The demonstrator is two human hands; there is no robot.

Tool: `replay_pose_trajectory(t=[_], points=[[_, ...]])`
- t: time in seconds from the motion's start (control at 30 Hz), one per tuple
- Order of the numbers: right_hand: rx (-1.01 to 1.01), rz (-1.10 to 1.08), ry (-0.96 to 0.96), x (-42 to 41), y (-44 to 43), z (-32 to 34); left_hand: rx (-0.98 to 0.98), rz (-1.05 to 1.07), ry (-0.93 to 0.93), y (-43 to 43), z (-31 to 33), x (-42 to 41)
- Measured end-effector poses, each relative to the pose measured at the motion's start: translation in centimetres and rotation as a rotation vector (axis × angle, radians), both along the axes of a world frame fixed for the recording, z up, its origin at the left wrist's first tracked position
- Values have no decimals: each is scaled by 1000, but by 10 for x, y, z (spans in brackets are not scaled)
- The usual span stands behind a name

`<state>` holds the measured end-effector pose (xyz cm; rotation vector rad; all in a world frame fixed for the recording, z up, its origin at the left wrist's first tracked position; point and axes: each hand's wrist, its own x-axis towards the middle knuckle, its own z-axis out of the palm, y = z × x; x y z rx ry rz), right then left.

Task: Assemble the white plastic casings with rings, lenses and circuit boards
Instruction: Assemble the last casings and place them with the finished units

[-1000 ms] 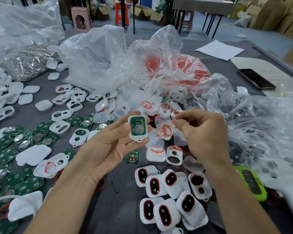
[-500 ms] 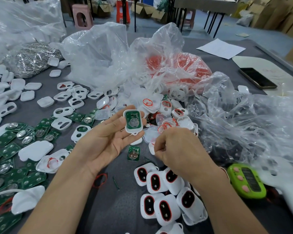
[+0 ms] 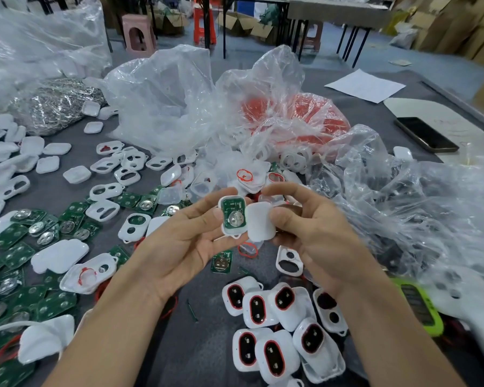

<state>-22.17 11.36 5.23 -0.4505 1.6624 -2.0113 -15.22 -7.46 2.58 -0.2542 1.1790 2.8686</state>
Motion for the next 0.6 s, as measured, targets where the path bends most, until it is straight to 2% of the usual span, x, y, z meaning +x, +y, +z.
replay_pose_trajectory(t=[0.13, 0.33, 0.6], points=[[99, -58, 158, 0, 1, -3, -3, 3, 2, -1, -2, 0], [121, -121, 290, 1, -2, -4, 0, 5, 14, 0, -1, 1], [-29, -82, 166, 1, -5, -2, -61, 5, 8, 2, -1, 1]])
